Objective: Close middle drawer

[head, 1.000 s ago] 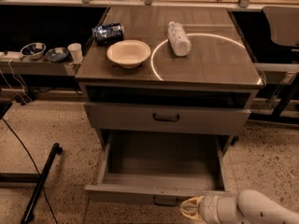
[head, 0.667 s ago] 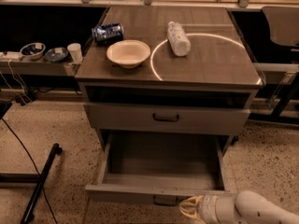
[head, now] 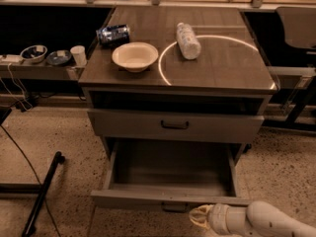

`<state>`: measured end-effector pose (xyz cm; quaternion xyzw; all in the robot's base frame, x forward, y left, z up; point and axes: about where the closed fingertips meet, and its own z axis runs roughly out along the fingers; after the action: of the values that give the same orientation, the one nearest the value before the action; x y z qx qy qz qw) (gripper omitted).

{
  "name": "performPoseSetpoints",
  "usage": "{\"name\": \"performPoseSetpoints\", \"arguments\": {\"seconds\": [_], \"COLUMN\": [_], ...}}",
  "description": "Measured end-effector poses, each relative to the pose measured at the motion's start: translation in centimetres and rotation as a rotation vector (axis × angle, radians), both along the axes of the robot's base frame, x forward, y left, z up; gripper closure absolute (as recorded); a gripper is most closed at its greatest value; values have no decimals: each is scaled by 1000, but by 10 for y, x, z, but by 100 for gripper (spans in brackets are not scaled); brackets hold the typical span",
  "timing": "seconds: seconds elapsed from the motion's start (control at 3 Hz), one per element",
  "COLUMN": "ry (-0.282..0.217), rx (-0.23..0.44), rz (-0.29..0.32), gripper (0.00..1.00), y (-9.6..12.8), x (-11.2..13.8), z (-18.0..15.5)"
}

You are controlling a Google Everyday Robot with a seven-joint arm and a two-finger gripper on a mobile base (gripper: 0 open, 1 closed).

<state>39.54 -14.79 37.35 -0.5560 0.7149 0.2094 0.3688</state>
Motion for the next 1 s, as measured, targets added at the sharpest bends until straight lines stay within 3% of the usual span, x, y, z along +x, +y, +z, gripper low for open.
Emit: {"name": "performPoseSetpoints", "arguments": {"seconds": [0.67,1.0], "ry": [-67,-71], "rx": [66,70], "rz": [-134,-139], "gripper": [100,100], "y": [15,17], "x": [40,42], "z": [-10,-10]}}
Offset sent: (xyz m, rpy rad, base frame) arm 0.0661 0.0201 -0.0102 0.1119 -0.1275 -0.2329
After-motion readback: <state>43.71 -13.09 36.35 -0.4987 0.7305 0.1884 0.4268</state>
